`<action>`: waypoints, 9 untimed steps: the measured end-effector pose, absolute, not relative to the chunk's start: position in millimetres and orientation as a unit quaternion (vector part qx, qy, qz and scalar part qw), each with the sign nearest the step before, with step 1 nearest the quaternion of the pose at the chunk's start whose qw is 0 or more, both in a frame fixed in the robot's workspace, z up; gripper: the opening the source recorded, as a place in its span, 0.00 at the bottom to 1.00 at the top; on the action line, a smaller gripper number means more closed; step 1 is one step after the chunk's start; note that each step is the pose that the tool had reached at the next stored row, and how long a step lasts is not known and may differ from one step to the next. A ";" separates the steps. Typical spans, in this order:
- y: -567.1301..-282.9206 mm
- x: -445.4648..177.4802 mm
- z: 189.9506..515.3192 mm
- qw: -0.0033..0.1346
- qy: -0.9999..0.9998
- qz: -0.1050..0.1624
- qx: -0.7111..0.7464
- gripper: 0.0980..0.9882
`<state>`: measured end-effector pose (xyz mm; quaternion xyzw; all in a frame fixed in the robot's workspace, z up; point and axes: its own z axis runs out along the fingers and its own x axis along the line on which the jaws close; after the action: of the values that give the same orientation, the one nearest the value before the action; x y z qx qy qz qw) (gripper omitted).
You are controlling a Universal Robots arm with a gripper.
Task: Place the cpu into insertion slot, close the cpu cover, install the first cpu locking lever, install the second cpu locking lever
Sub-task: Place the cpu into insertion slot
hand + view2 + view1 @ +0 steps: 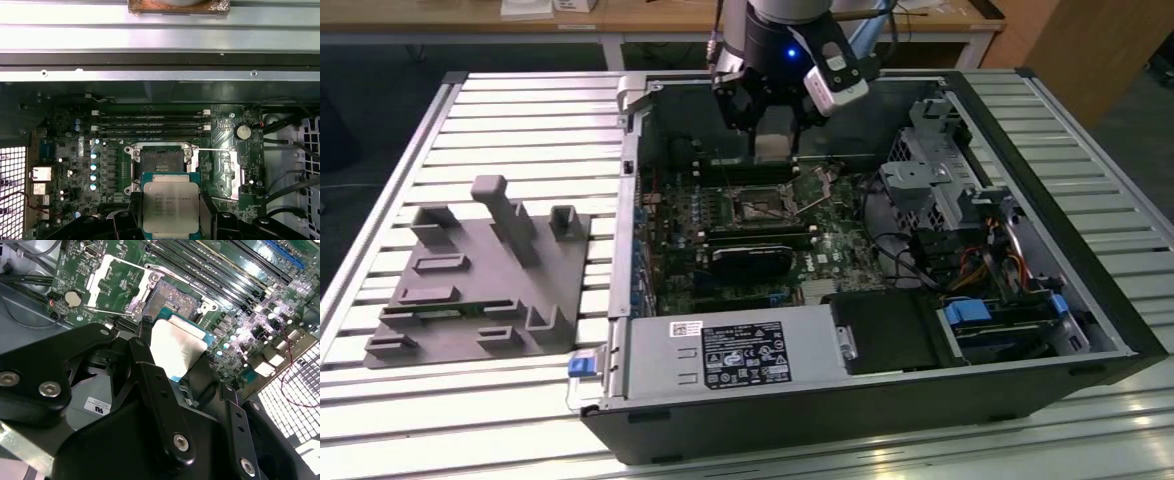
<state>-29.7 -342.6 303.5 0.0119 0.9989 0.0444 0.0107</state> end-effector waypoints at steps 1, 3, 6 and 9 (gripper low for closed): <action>-342.6 -29.7 302.8 0.011 0.999 0.044 0.012 0.50; -342.6 -29.7 301.3 0.011 0.999 0.044 0.012 0.50; -342.6 -29.8 299.0 0.011 0.999 0.044 0.012 0.50; -342.6 -29.8 296.5 0.011 0.999 0.044 0.012 0.50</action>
<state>-29.8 -342.6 296.5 0.0119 0.9989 0.0444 0.0113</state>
